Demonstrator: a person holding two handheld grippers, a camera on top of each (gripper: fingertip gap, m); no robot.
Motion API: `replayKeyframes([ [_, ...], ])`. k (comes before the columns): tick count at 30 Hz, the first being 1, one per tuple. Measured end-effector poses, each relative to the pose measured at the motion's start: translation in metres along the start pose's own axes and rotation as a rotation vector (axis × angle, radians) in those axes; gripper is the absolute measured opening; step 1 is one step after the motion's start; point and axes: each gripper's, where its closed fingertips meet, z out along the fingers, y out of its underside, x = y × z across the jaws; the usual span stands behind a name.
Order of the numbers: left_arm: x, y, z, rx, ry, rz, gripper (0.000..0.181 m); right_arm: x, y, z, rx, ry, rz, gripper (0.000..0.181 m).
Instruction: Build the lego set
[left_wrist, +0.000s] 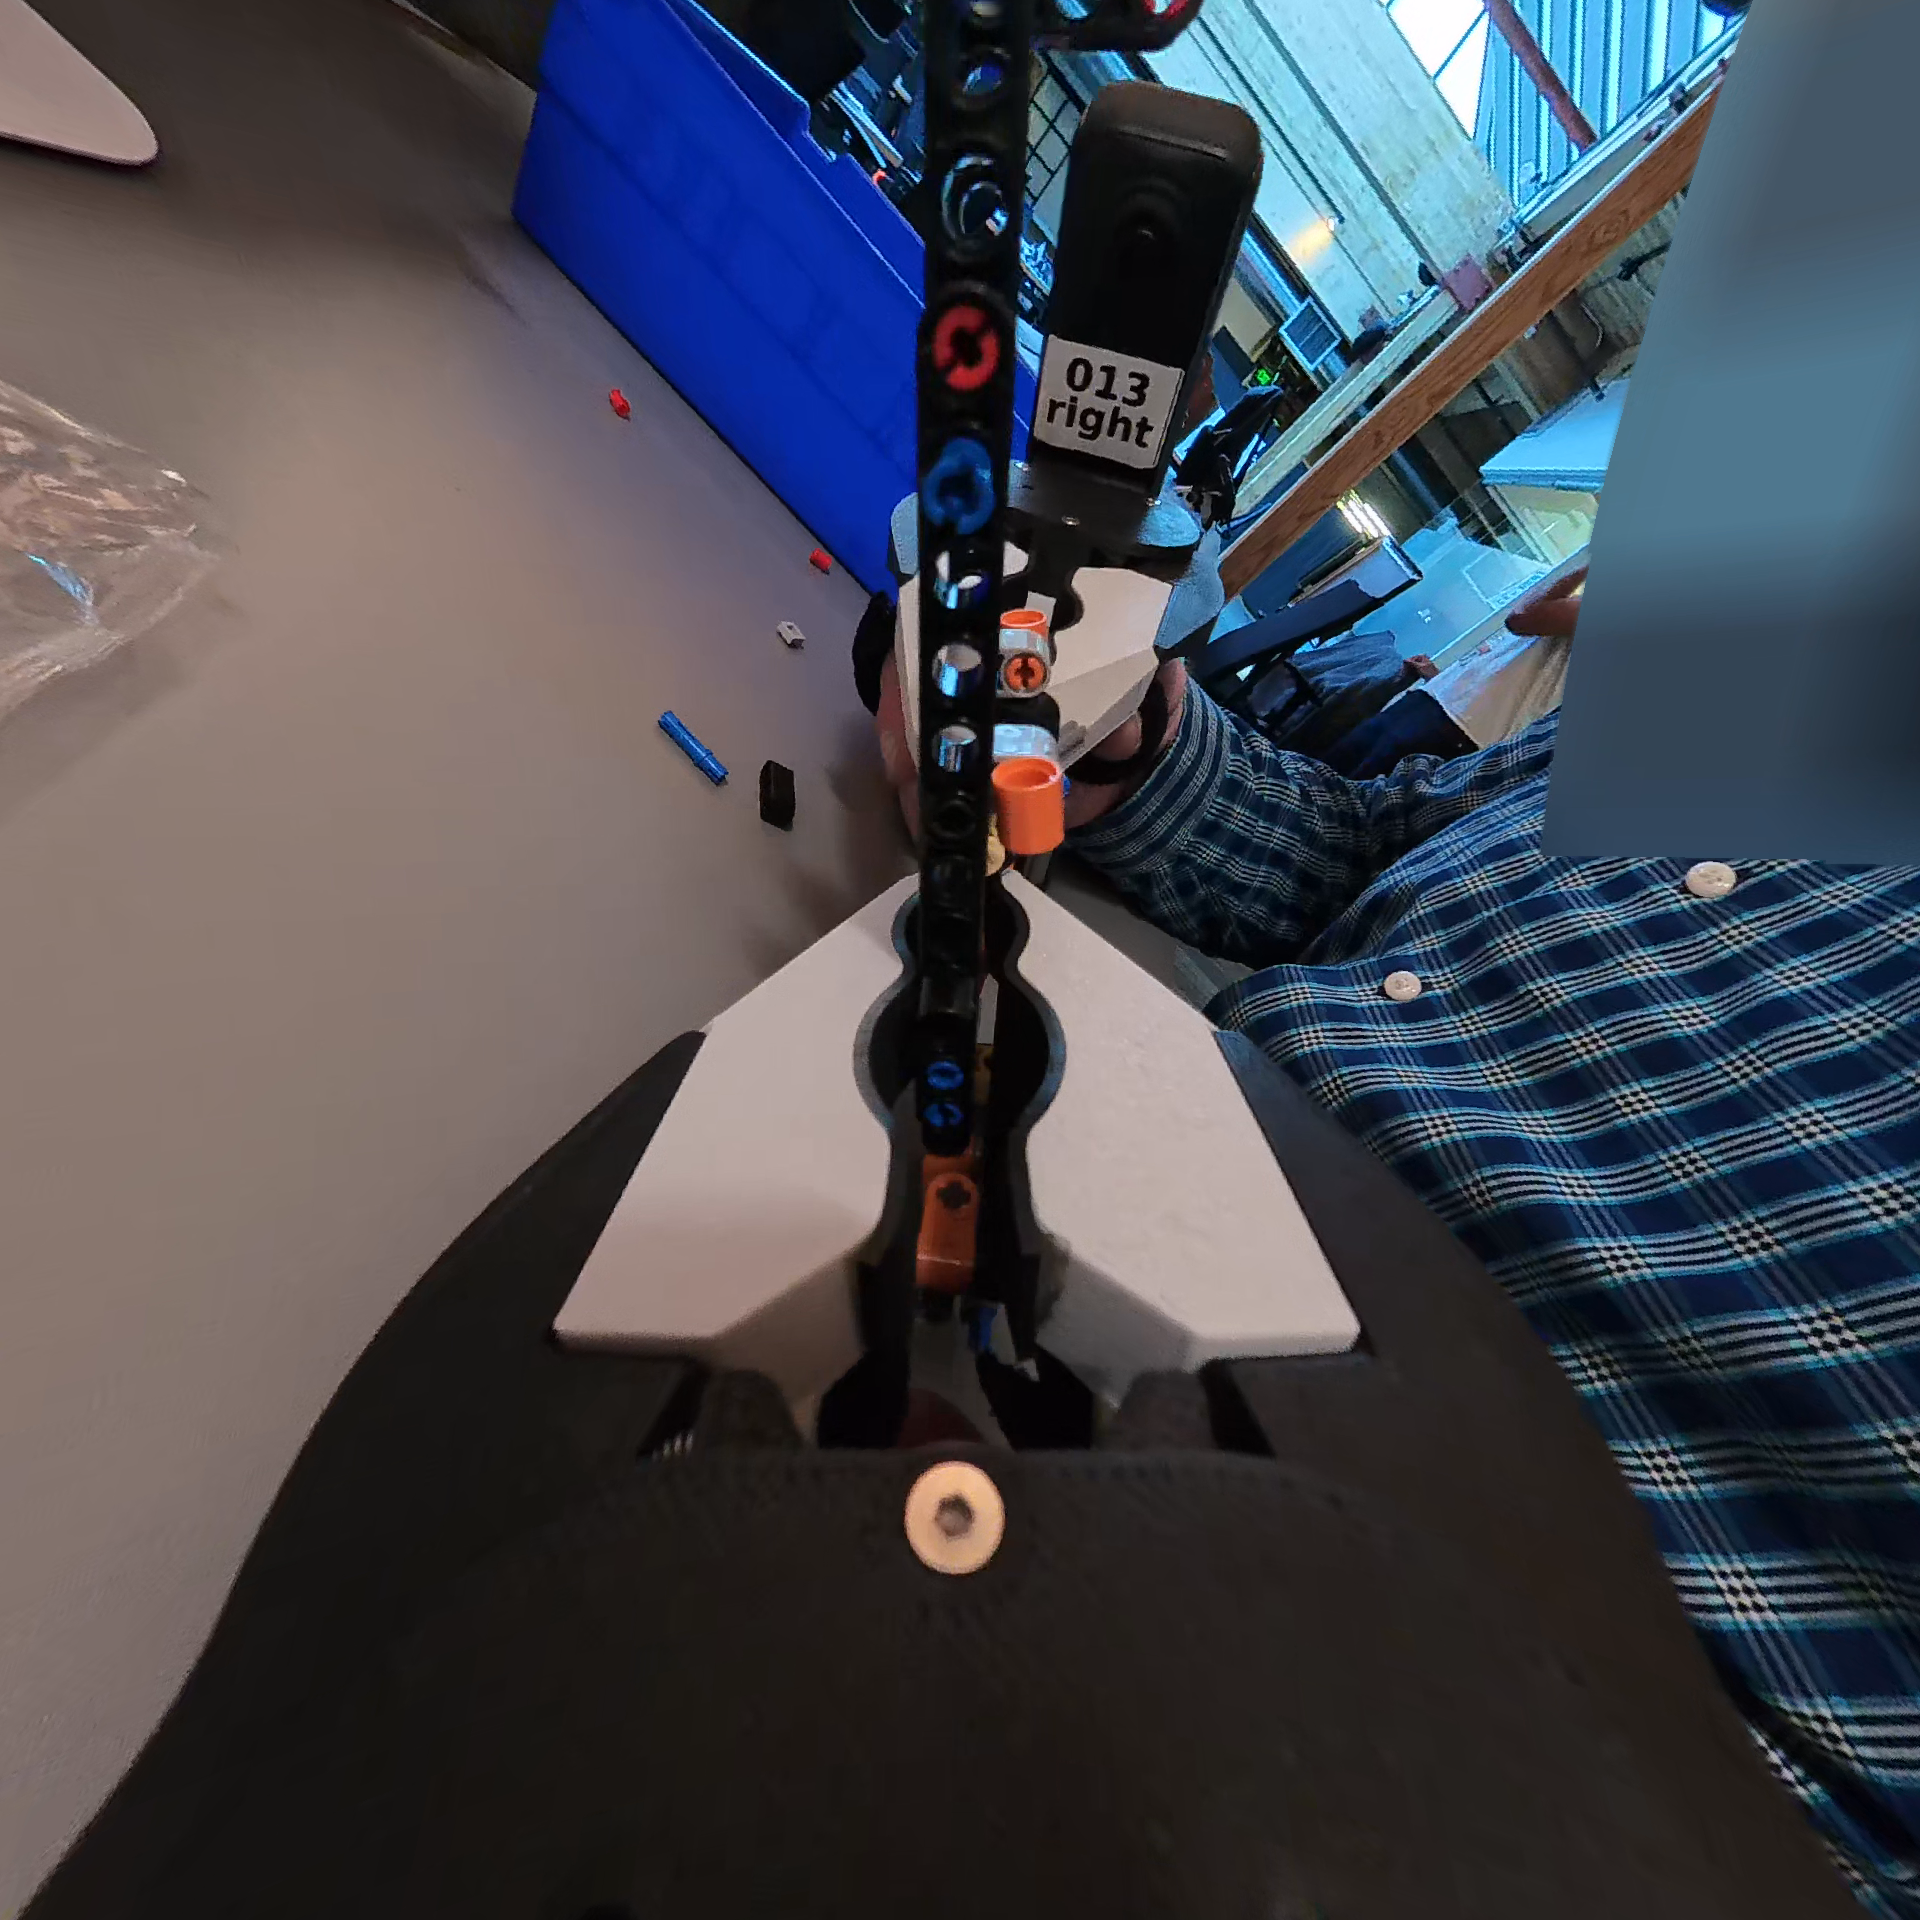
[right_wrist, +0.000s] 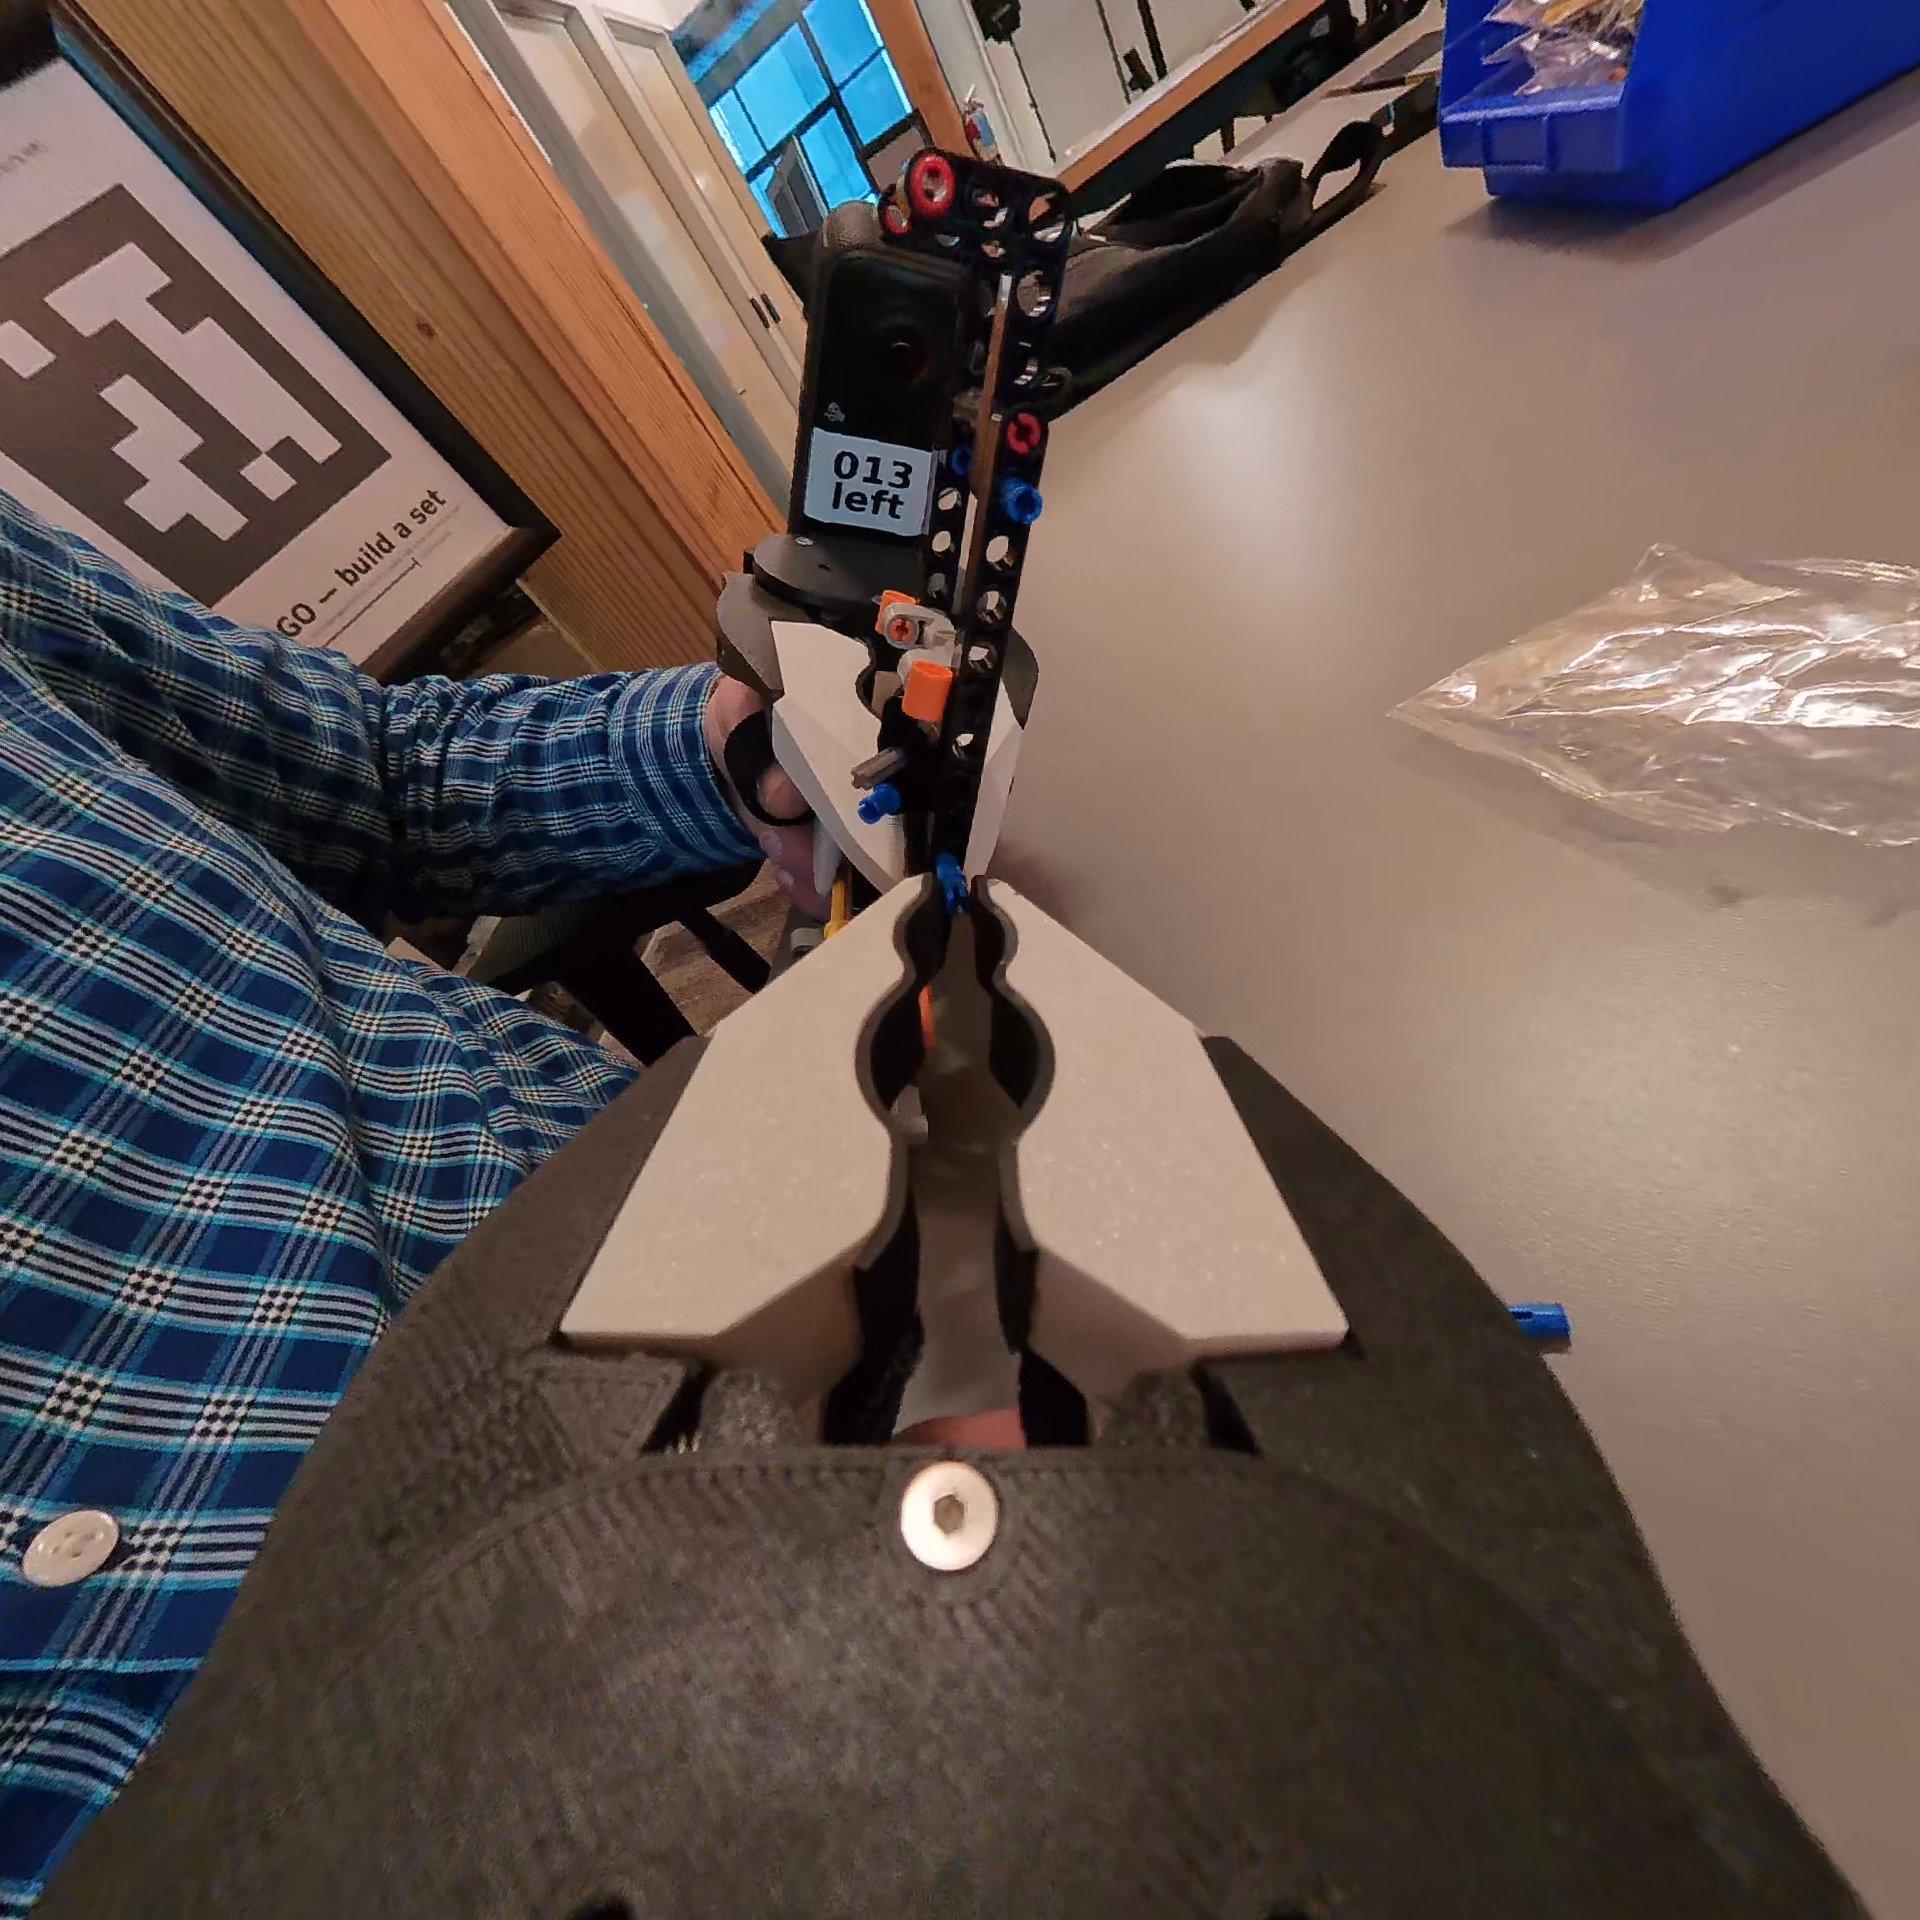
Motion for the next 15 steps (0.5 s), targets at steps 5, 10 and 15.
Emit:
replayKeyframes([
  [5,-0.0001,0.0002,0.0007,-0.005,-0.008,0.018,0.005,-0.0003,0.0013,-0.0003,-0.011,0.001,-0.007,0.001],
  [10,0.0022,0.0008,-0.0005,-0.008,-0.001,0.036,0.004,-0.003,0.0014,0.0009,-0.02,0.0,-0.017,0.001],
  [15,0.0018,0.0013,-0.0004,-0.018,0.005,0.035,0.004,-0.0025,0.0023,0.0017,-0.033,-0.009,-0.007,0.001],
])
